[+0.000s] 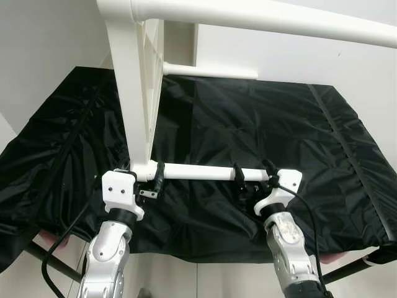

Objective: Building children table

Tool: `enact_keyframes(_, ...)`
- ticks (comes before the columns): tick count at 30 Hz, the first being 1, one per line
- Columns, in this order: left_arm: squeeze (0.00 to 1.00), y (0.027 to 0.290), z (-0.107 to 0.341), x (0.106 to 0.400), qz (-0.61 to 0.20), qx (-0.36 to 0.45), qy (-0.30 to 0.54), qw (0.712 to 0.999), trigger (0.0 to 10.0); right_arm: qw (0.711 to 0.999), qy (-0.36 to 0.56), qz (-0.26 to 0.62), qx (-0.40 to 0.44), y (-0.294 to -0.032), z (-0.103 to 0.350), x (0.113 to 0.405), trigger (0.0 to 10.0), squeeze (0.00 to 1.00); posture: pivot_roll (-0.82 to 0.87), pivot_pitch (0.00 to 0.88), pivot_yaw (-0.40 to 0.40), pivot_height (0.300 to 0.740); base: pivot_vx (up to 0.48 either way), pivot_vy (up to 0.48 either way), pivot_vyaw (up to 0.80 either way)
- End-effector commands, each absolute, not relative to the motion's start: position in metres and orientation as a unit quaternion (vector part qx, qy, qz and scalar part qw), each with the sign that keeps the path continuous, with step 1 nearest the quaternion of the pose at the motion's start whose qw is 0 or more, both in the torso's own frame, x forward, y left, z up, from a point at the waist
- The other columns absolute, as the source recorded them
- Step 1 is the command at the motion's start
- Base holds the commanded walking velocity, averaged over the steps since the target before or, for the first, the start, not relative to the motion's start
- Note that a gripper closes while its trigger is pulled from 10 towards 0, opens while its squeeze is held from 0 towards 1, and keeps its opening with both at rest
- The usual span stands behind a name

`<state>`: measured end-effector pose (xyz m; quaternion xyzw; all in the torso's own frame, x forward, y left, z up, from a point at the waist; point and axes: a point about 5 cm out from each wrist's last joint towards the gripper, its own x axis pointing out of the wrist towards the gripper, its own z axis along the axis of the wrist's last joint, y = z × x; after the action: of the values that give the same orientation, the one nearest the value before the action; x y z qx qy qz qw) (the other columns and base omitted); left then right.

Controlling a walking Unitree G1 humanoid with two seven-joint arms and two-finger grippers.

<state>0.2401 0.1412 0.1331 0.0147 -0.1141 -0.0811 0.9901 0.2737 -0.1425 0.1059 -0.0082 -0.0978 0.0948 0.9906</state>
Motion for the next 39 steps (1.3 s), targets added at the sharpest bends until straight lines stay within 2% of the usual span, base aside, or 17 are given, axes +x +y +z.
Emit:
enact_keyframes(1, 0.0, 0.14, 0.134, 0.238, -0.068, 0.019, -0.114, 0.991, 10.0, 0.989, -0.094, 0.105, -0.03, -0.142, 0.104, 0.27, 10.0, 0.0, -0.02, 0.031, -0.021, 0.74, 0.0, 0.0, 0.0)
enact_keyframes(8, 0.0, 0.129, 0.146, 0.244, -0.095, 0.026, -0.121, 0.988, 10.0, 0.983, -0.132, 0.081, -0.095, -0.143, 0.126, 0.284, 10.0, 0.0, -0.02, 0.034, -0.018, 0.74, 0.0, 0.0, 0.0)
enact_keyframes(16, 0.0, 0.113, 0.161, 0.252, -0.127, 0.036, -0.136, 0.982, 10.0, 0.972, -0.202, 0.052, -0.111, -0.144, 0.166, 0.303, 10.0, 0.0, -0.02, 0.033, -0.018, 0.74, 0.0, 0.0, 0.0)
enact_keyframes(20, 0.0, 0.101, 0.166, 0.259, -0.145, 0.035, -0.14, 0.979, 10.0, 0.95, -0.27, 0.006, -0.159, -0.148, 0.196, 0.316, 10.0, 0.0, -0.02, 0.041, -0.015, 0.74, 0.0, 0.0, 0.0)
enact_keyframes(21, 0.0, 0.094, 0.166, 0.263, -0.156, 0.036, -0.138, 0.977, 10.0, 0.937, -0.297, -0.011, -0.185, -0.146, 0.206, 0.321, 10.0, 0.0, -0.02, 0.044, -0.012, 0.74, 0.0, 0.0, 0.0)
enact_keyframes(29, 0.0, 0.087, 0.164, 0.268, -0.165, 0.038, -0.125, 0.978, 10.0, 0.912, -0.336, -0.037, -0.231, -0.139, 0.215, 0.324, 10.0, 0.0, -0.02, 0.05, -0.008, 0.74, 0.0, 0.0, 0.0)
enact_keyframes(33, 0.0, 0.084, 0.163, 0.272, -0.17, 0.045, -0.122, 0.977, 10.0, 0.878, -0.378, -0.066, -0.286, -0.131, 0.221, 0.323, 10.0, 0.0, -0.02, 0.065, -0.006, 0.74, 0.0, 0.0, 0.0)
enact_keyframes(36, 0.0, 0.084, 0.164, 0.273, -0.169, 0.046, -0.121, 0.977, 10.0, 0.866, -0.395, -0.074, -0.299, -0.129, 0.222, 0.322, 10.0, 0.0, -0.02, 0.069, -0.007, 0.74, 0.0, 0.0, 0.0)
enact_keyframes(38, 0.0, 0.085, 0.165, 0.276, -0.166, 0.048, -0.122, 0.977, 10.0, 0.83, -0.44, -0.076, -0.335, -0.116, 0.229, 0.321, 10.0, 0.0, -0.02, 0.08, -0.003, 0.74, 0.0, 0.0, 0.0)
enact_keyframes(39, 0.0, 0.085, 0.165, 0.276, -0.166, 0.048, -0.122, 0.977, 10.0, 0.83, -0.44, -0.076, -0.335, -0.116, 0.229, 0.321, 10.0, 0.0, -0.02, 0.08, -0.003, 0.74, 0.0, 0.0, 0.0)
